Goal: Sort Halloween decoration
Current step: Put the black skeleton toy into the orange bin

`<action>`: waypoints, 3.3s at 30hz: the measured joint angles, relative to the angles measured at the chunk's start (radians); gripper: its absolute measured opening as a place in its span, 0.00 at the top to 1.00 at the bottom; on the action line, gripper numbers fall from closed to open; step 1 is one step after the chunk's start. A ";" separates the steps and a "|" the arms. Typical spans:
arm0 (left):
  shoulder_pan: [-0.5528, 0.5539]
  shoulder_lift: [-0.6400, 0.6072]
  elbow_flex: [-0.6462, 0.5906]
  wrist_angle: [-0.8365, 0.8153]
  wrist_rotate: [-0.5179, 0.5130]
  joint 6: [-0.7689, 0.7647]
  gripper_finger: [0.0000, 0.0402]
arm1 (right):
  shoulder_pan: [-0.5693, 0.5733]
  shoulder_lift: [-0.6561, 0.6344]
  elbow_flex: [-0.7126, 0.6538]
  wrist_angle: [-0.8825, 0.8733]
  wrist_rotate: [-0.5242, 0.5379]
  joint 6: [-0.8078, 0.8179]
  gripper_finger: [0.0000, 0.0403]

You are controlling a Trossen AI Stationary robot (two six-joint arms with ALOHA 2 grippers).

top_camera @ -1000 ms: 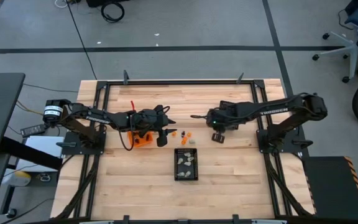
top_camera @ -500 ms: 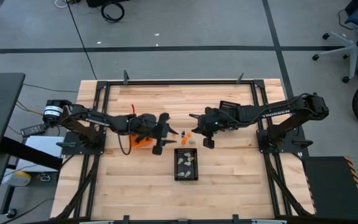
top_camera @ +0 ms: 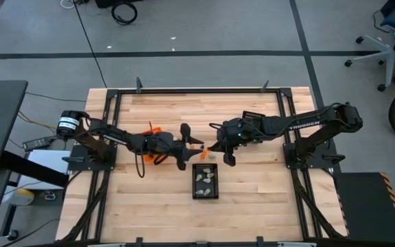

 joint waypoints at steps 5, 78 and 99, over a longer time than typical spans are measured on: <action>0.000 0.000 0.000 0.008 0.001 0.177 0.57 | -0.010 0.000 0.000 0.002 -0.001 0.016 0.88; -0.059 -0.040 0.001 -0.234 -0.191 0.123 0.96 | -0.071 -0.084 -0.031 -0.104 0.070 0.029 0.56; -0.253 -0.399 0.001 -1.102 -0.464 -0.587 0.96 | -0.096 -0.082 -0.297 0.272 0.199 0.033 0.56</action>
